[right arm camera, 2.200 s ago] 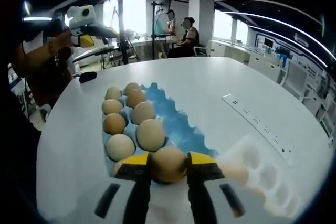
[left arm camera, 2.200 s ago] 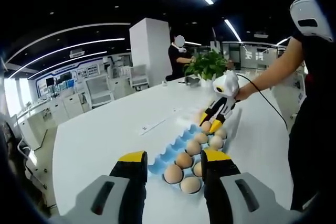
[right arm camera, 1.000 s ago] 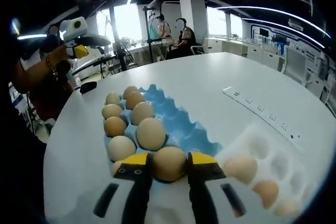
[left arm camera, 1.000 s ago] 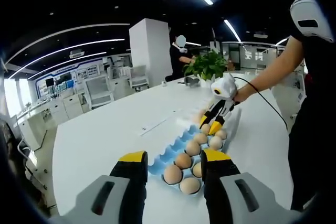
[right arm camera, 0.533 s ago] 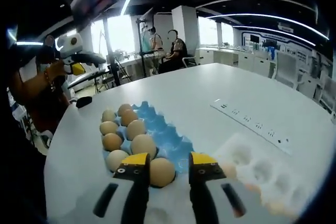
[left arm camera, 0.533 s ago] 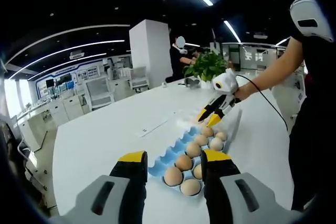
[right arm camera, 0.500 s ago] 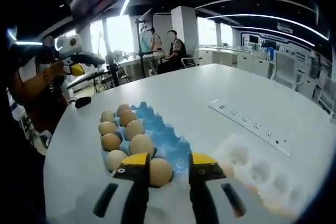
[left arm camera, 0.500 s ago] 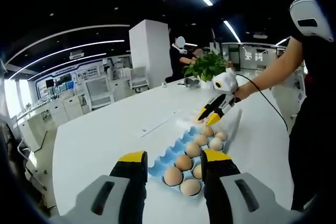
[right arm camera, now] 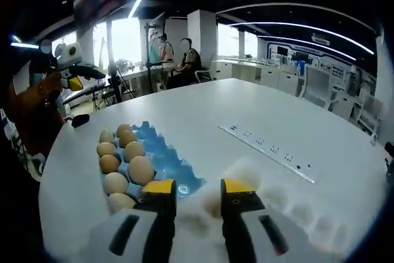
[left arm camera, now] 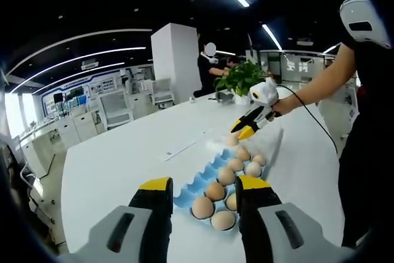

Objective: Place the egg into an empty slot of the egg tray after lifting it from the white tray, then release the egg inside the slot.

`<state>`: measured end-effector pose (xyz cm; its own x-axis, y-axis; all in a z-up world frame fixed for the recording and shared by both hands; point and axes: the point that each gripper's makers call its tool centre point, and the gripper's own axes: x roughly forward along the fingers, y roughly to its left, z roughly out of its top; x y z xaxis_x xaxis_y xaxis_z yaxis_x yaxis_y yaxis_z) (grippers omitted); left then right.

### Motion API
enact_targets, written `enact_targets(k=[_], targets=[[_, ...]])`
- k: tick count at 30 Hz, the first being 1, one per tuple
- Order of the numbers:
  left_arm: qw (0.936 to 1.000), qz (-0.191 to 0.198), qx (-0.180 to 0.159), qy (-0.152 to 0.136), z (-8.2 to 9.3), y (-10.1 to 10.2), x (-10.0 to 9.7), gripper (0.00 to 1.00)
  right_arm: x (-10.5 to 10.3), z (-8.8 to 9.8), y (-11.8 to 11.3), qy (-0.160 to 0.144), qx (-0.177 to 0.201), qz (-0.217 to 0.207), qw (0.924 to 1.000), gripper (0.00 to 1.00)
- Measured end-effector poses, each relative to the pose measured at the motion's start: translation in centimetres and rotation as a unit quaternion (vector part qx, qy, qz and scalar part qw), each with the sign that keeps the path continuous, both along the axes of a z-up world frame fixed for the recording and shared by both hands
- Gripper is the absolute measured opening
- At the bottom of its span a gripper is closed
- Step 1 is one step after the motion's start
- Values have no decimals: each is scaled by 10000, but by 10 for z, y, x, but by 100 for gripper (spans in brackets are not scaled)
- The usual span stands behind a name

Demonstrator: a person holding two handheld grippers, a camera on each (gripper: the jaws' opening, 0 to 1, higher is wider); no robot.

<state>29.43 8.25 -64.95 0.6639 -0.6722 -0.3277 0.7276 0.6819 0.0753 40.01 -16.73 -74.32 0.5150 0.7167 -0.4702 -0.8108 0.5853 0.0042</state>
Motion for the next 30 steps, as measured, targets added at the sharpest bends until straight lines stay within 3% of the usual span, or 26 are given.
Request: enact_targets(k=[10,20,30], targets=[[10000,24,18,4,0,2,-1,41,13,-15,-12,-55,-402,-216,9989,28],[10000,39,30,17,0,3,-1,41,16,-31,-13,-37,-787,-52,9969,29],[10000,38,22,41,-3,3,0,41,19,-37,-13,54,-853,22,9963,28]])
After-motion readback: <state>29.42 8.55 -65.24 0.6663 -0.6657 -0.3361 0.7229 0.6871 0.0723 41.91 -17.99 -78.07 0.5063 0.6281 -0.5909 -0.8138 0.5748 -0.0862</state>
